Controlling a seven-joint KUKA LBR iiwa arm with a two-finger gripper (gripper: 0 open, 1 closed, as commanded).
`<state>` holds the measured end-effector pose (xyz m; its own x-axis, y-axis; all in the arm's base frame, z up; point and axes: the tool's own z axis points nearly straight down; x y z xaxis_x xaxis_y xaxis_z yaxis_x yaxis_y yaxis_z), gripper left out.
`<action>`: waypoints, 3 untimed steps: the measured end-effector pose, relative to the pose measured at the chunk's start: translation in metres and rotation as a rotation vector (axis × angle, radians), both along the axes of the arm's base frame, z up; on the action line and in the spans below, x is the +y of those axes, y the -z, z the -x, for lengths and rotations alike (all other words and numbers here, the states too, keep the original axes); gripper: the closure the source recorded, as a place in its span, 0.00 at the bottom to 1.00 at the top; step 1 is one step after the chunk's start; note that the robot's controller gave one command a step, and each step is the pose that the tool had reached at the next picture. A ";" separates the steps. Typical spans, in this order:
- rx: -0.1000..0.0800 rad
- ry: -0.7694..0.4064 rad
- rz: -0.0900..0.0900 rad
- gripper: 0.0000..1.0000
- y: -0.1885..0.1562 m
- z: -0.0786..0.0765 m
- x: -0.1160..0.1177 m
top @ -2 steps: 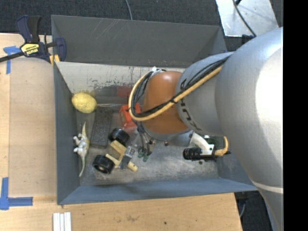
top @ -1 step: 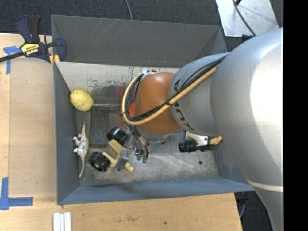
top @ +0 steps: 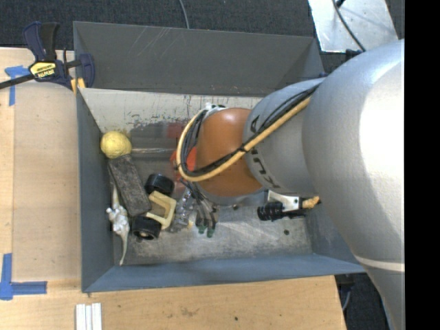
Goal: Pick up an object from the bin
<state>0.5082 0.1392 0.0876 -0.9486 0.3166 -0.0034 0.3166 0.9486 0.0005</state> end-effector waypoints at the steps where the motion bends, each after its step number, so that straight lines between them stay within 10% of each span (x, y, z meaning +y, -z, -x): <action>1: 0.000 0.000 0.000 1.00 0.000 0.000 0.000; 3: 0.003 0.001 0.001 1.00 -0.015 0.001 -0.001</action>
Offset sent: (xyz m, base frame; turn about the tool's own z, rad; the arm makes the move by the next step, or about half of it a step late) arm 0.0000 -0.0001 0.0394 0.0000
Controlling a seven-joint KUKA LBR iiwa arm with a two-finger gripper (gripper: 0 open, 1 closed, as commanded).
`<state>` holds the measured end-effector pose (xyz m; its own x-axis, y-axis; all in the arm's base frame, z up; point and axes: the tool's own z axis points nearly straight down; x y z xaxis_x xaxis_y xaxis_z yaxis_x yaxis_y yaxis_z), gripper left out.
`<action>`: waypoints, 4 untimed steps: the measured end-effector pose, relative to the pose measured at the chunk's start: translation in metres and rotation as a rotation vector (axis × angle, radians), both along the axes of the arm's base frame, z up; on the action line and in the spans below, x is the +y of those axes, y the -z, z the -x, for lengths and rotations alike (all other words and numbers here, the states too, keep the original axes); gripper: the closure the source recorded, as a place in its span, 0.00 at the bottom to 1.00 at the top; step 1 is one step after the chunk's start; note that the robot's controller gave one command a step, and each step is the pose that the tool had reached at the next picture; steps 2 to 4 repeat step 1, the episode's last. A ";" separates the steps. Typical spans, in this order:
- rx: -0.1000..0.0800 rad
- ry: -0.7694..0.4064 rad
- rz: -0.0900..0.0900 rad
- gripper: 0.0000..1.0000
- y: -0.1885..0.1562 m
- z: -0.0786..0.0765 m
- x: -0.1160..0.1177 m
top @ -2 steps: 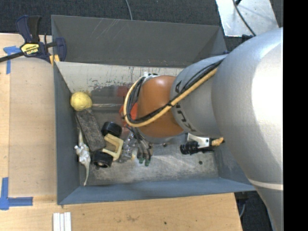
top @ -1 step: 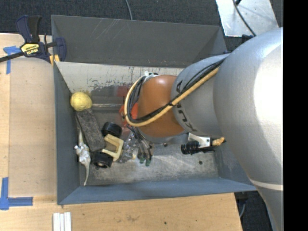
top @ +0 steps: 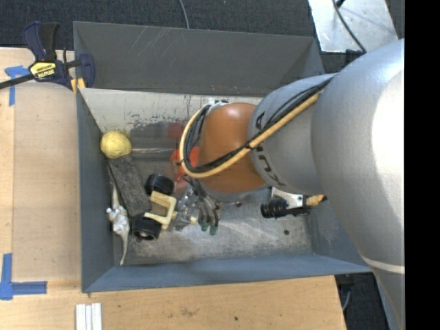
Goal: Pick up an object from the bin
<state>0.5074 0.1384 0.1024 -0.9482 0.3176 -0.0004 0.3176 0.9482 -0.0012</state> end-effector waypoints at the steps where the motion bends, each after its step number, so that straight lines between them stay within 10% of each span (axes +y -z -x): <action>1: 0.005 -0.001 0.002 1.00 -0.013 0.001 -0.001; 4: 0.005 -0.001 0.002 1.00 -0.013 0.001 -0.001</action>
Offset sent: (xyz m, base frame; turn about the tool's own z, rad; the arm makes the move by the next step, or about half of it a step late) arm 0.0000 0.0001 0.0537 0.0000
